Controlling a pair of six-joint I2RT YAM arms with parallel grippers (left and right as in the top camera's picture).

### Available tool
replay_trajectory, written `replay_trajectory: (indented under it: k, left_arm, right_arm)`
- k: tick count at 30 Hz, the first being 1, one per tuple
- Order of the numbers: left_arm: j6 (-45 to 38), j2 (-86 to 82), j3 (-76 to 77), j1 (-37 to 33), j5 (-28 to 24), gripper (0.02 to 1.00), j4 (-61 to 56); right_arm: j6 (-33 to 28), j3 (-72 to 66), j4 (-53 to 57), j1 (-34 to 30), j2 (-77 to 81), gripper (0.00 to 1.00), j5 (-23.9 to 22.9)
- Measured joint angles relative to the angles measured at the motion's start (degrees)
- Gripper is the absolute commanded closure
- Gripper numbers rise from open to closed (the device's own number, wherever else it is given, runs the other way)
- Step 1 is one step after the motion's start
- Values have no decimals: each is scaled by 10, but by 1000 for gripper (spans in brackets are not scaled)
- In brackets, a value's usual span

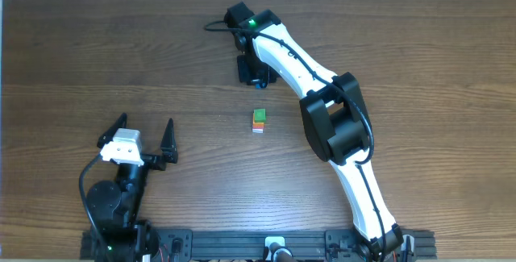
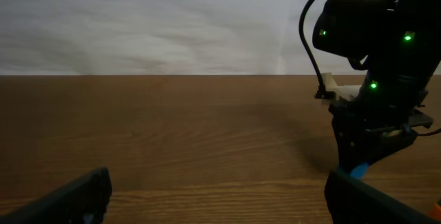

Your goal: Stack Cubes

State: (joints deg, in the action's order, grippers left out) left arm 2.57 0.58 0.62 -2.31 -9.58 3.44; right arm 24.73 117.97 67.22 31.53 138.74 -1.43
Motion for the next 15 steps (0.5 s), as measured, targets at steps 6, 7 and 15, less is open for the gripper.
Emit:
replay_trajectory:
  k: [6, 7, 15]
  left_arm:
    - [0, 0, 0, 0, 0, 20, 0]
    - [0, 0, 0, 0, 0, 20, 0]
    - [0, 0, 0, 0, 0, 23, 0]
  right_arm:
    - [6, 1, 0, 0, 0, 825, 0]
    - [6, 1, 1, 0, 0, 836, 0]
    - [8, 3, 7, 1, 0, 897, 0]
